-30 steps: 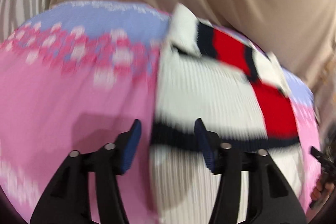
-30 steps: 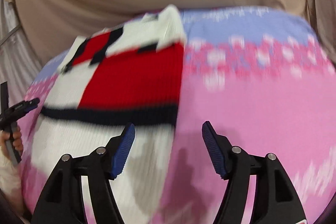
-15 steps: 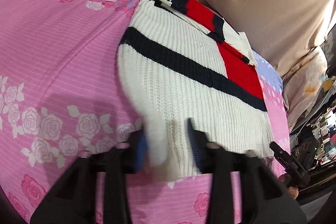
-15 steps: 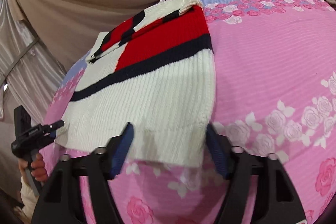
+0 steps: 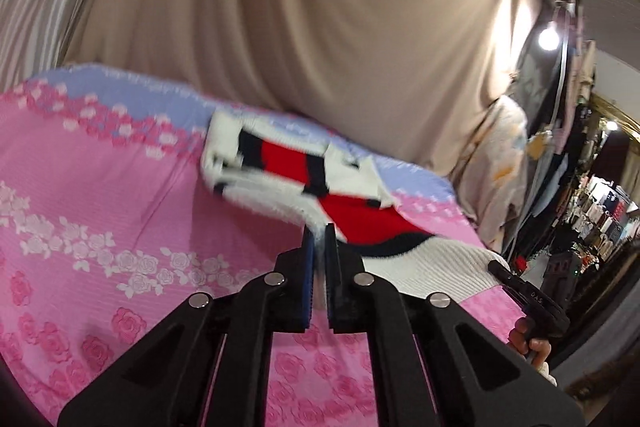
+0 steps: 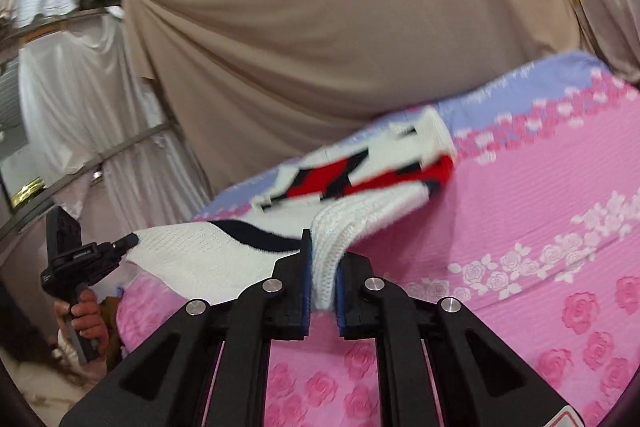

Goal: Fold small clothes

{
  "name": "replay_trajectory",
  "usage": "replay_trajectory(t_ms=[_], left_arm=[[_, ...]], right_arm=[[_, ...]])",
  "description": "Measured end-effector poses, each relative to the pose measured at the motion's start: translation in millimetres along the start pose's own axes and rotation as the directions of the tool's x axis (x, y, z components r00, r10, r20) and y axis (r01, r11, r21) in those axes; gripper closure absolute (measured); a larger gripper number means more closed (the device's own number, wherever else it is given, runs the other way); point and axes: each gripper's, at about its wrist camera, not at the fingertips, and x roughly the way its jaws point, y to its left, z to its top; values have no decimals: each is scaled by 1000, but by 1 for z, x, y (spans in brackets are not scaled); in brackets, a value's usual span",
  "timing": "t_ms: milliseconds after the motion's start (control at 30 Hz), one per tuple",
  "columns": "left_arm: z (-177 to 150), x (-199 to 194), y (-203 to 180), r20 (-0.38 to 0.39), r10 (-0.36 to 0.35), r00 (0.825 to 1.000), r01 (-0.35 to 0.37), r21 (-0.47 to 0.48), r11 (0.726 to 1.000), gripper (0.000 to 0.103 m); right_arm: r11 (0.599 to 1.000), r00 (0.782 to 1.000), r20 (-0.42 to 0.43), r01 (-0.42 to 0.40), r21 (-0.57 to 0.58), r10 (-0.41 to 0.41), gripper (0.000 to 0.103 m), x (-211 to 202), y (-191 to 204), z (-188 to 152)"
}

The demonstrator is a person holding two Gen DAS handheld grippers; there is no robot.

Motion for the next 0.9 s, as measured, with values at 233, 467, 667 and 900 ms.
replay_trajectory(t_ms=[233,467,667,900], left_arm=[[12,-81,-19,192,-125,973,126,7,992,100],[63,-10,-13,159,-44,986,35,57,998,99],[90,166,44,-95,213,972,-214,8,977,99],[72,283,97,-288,397,871,-417,-7,909,95]], right_arm=[[973,959,179,-203,-108,220,94,-89,42,22],[990,969,203,-137,-26,140,95,-11,-1,85],[974,988,-38,151,168,-147,95,141,-94,98],[918,939,-210,318,237,-272,91,221,-141,86]])
